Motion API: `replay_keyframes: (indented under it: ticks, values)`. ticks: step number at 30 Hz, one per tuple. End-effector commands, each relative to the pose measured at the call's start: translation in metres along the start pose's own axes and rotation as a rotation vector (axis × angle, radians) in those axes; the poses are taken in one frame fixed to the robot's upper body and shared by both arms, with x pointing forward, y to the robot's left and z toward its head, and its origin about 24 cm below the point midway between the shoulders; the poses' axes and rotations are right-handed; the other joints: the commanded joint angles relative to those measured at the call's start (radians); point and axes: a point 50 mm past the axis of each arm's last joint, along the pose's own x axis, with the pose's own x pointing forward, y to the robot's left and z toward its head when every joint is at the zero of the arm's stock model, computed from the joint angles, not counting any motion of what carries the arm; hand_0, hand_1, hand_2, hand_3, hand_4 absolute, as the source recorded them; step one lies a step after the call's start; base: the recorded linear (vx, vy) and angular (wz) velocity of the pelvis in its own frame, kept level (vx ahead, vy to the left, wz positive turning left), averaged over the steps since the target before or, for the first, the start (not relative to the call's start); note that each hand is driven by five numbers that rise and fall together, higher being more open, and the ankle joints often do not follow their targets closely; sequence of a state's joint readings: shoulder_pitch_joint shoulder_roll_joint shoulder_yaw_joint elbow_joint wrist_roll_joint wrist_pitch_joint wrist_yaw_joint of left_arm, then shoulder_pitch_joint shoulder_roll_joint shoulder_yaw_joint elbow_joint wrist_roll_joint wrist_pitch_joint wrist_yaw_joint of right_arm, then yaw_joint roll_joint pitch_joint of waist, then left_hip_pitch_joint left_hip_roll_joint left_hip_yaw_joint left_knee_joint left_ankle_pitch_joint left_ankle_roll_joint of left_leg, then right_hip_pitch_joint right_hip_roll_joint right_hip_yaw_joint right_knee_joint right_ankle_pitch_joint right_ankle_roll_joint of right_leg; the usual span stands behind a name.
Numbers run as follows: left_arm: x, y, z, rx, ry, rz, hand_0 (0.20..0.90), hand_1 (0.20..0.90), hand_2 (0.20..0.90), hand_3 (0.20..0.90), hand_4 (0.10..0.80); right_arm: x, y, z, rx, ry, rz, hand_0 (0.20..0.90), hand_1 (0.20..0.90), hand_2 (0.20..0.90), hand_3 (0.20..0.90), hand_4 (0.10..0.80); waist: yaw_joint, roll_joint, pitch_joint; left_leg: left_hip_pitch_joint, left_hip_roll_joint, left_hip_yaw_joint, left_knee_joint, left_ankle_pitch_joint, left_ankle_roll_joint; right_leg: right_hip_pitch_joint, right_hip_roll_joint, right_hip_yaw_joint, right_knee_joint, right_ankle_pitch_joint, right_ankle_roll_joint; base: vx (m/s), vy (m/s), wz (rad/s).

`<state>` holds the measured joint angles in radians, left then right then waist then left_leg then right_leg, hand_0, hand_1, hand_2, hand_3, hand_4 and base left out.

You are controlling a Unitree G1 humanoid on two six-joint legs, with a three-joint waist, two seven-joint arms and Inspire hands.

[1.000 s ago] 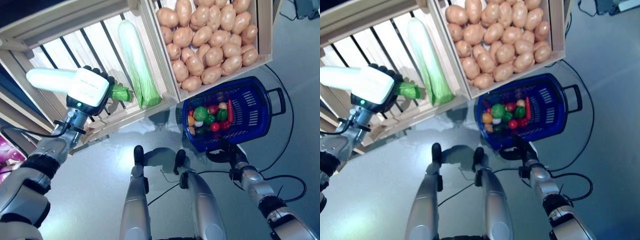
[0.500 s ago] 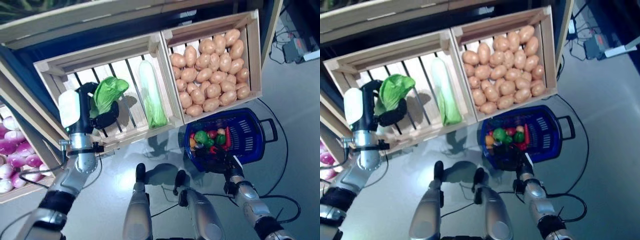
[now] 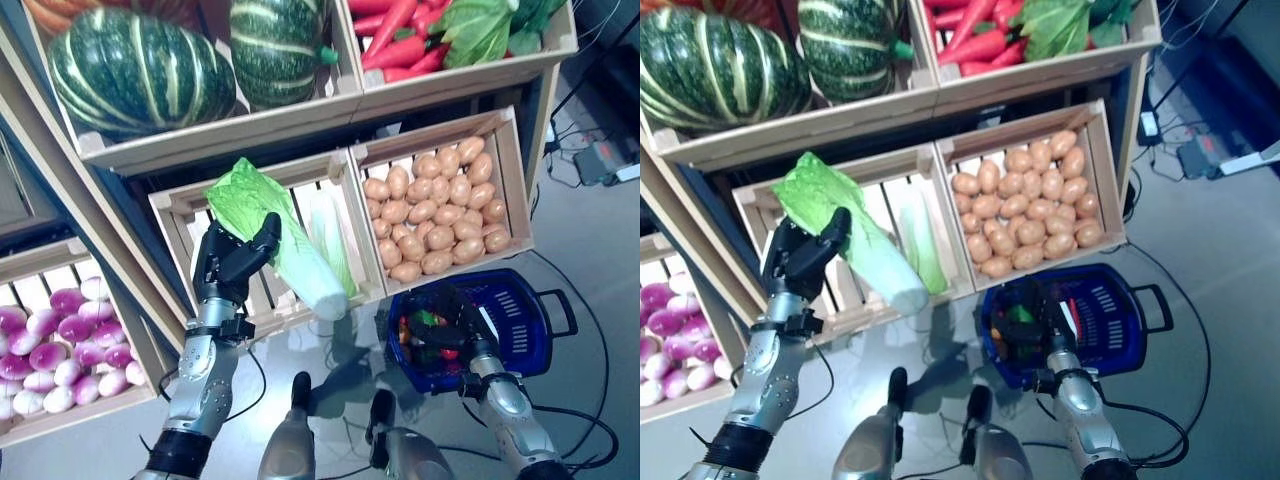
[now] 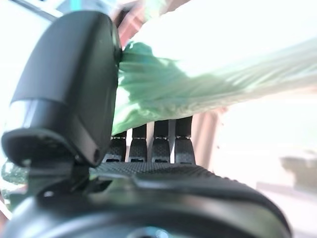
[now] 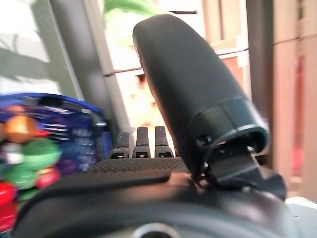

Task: Put vegetables into the basket

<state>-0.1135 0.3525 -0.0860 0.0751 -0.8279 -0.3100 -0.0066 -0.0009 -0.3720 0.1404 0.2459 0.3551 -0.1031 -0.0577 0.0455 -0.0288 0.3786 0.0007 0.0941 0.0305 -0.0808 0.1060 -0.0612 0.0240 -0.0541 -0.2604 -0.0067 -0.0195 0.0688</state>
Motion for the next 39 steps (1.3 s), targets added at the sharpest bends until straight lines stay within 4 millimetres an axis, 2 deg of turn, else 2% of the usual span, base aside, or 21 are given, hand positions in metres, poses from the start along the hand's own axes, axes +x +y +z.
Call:
replay_keyframes:
  ticks: [1,8,16,30,39]
  values:
    - [0.006,-0.017,0.018,-0.120,-0.103,-0.111,0.300,0.300,0.300,0.300,0.400,-0.008,-0.011,0.024,-0.053,-0.063,0.116,0.900,0.900,0.900,0.900,0.800,-0.022,-0.041,-0.168,-0.007,-0.012,0.006,0.001,-0.040,-0.037,0.040,-0.050,0.000,-0.032,0.042,0.028,0.062,0.000,0.04]
    - [0.007,-0.016,0.006,-0.134,-0.011,-0.108,0.300,0.300,0.300,0.300,0.400,-0.006,0.001,0.051,-0.106,-0.092,0.326,0.900,0.900,0.900,0.900,0.800,-0.034,-0.050,-0.209,0.038,-0.018,0.011,-0.006,-0.065,-0.029,0.075,-0.055,0.016,-0.077,0.071,0.042,0.055,0.005,-0.01]
    - [0.011,-0.020,-0.003,-0.117,0.062,-0.118,0.300,0.300,0.300,0.300,0.400,-0.001,0.015,0.072,-0.133,-0.072,0.499,0.900,0.900,0.900,0.900,0.800,-0.033,-0.051,-0.239,0.060,-0.017,0.022,-0.006,-0.082,-0.022,0.084,-0.064,0.018,-0.081,0.075,0.051,0.032,0.011,-0.02]
    - [0.010,-0.023,-0.017,-0.085,0.150,-0.162,0.300,0.300,0.300,0.300,0.400,0.006,0.044,0.078,-0.013,0.011,0.647,0.900,0.900,0.900,0.900,0.800,-0.041,-0.048,-0.284,0.084,-0.010,0.042,-0.006,-0.100,-0.015,0.082,-0.068,0.046,-0.081,0.076,0.058,0.039,0.022,-0.06]
    - [0.009,-0.029,-0.026,-0.111,0.200,-0.208,0.300,0.300,0.300,0.300,0.400,0.009,0.059,0.073,0.087,0.090,0.736,0.900,0.900,0.900,0.900,0.800,-0.039,-0.049,-0.293,0.097,-0.010,0.050,-0.006,-0.107,-0.011,0.085,-0.070,0.056,-0.081,0.077,0.060,0.016,0.008,-0.07]
